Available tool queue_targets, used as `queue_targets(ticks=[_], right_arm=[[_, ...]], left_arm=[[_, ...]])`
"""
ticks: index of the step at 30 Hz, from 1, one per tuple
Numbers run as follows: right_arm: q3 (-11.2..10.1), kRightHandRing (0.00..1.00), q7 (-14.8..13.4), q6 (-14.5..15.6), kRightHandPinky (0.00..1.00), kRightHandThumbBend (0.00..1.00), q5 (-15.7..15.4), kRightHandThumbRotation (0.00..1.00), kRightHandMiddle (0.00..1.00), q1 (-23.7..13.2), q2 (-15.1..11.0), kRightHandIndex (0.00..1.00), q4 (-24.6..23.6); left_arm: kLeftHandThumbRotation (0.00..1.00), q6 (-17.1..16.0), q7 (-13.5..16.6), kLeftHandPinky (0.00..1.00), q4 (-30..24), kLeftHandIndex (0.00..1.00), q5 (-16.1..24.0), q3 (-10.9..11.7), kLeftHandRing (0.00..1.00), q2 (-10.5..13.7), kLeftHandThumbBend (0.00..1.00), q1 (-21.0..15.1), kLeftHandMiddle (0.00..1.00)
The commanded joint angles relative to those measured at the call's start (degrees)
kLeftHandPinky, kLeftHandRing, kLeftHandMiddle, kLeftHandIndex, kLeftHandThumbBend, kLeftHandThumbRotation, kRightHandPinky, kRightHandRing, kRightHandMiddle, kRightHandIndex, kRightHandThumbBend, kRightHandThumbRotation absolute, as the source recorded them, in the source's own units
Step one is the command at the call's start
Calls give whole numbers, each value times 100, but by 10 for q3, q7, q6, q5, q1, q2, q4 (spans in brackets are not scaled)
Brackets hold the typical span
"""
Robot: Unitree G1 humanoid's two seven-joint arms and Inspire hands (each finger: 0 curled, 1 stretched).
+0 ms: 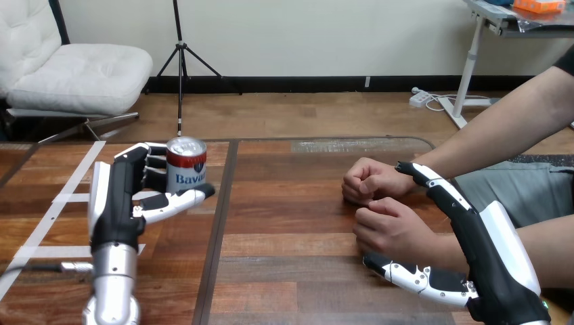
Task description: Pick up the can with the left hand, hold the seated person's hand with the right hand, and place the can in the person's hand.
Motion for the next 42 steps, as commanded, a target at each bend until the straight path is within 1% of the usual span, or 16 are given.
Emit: queue_targets(ticks=[1,4,7,15,19,22,26,29,32,36,39,42], right_arm=[[-2,91,-5,-2,89,76,4,28,92,-36,-5,87,-6],[-3,91,-6,-1,89,76,1,28,92,-36,-5,87,-7],[-3,91,-7,-1,88,76,0,28,92,-35,-5,87,-6],[-4,91,-9,-4,88,76,-1,29,92,-36,-6,87,-2],[-4,91,-10,-2,87,76,-4,30,92,-36,-6,87,-2],[-4,90,-9,-2,87,76,-2,30,92,-37,-5,87,-2],[-4,90,-9,-4,87,76,1,29,91,-38,-5,87,0],[-4,90,-9,-5,87,76,2,29,91,-38,-4,87,1],[-4,90,-10,-6,87,76,0,28,91,-39,-4,87,2],[-3,90,-12,-8,87,76,-4,28,91,-39,-5,87,4],[-3,90,-12,-10,88,76,-4,27,91,-39,-5,87,3],[-3,90,-12,-12,89,75,-3,26,91,-39,-5,87,3]], left_arm=[[0,-38,-4,48,-53,54,-18,23,45,-23,70,-7,49],[0,-36,-1,49,-70,54,-14,25,45,-34,68,5,49],[0,-42,7,50,-82,54,-5,27,45,-45,68,16,48],[0,-52,8,50,-122,54,-20,37,44,-90,66,50,47],[0,-45,5,48,-148,54,-28,41,43,-111,64,68,47],[0,-48,2,47,-166,54,-33,41,43,-125,63,85,47],[0,-63,-3,46,-180,54,-36,41,42,-147,61,106,47],[0,-66,-4,47,-190,54,-35,40,42,-160,59,120,47],[0,-68,-13,51,-201,55,-41,37,43,-175,58,136,47],[0,-74,-20,55,-207,55,-39,36,43,-184,56,148,47],[0,-75,-26,55,-214,55,-37,34,43,-190,56,156,47],[0,-77,-27,54,-220,55,-26,34,43,-193,56,162,47]])
